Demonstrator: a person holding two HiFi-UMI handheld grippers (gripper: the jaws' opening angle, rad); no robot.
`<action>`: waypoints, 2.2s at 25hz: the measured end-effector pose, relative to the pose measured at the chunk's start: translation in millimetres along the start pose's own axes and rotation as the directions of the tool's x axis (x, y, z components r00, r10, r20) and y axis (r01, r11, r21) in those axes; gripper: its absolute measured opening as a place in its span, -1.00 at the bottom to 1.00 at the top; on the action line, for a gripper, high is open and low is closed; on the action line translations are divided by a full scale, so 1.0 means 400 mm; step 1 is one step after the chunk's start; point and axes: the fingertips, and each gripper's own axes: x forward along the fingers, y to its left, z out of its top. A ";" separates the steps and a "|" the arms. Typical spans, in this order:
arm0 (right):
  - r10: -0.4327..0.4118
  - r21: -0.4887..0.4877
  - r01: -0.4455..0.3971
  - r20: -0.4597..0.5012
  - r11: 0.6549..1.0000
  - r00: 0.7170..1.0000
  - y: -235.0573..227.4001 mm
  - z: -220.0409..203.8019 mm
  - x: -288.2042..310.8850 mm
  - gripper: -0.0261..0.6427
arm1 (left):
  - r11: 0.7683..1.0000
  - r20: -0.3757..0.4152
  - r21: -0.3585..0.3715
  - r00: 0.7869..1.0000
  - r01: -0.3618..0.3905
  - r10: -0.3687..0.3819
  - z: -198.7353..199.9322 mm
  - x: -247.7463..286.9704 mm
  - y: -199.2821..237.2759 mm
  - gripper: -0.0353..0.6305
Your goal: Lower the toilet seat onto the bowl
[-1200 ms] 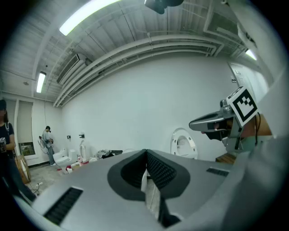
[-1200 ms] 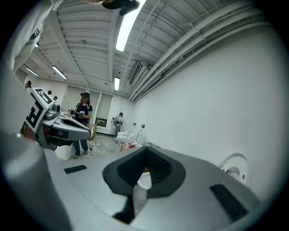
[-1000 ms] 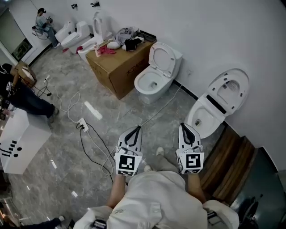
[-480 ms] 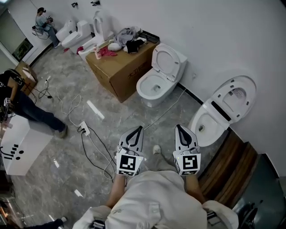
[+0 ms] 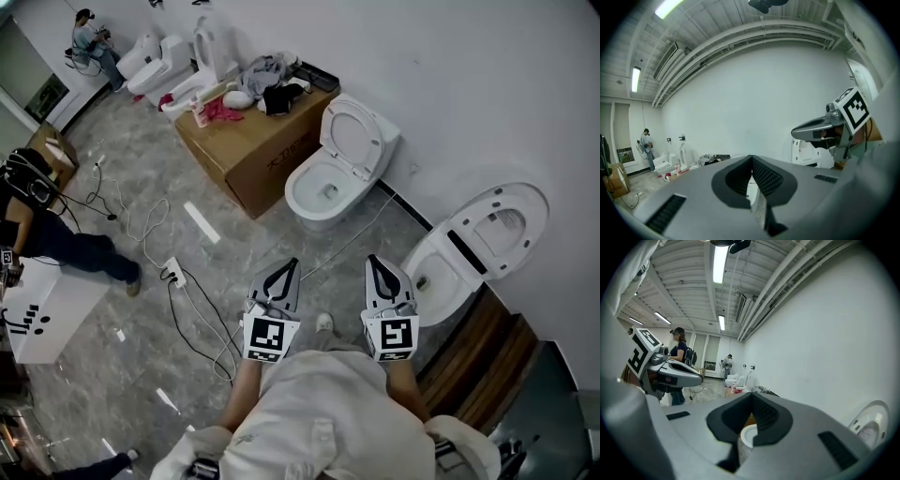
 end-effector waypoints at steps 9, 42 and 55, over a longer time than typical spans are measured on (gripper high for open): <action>0.035 0.017 -0.035 0.010 0.999 0.999 -0.102 0.014 0.154 -0.90 | 0.999 -0.004 0.001 0.999 -0.049 0.049 0.042 0.150 0.067 -0.85; -0.096 0.012 0.098 -0.087 0.995 0.992 -0.219 0.024 0.873 -0.90 | 0.991 -0.019 -0.010 0.991 0.134 -0.134 -0.011 0.727 0.568 -0.85; -0.231 -0.046 0.226 -0.157 0.973 0.960 -0.324 -0.054 1.008 -0.89 | 0.961 0.026 -0.006 0.960 0.278 -0.278 -0.039 0.968 0.638 -0.85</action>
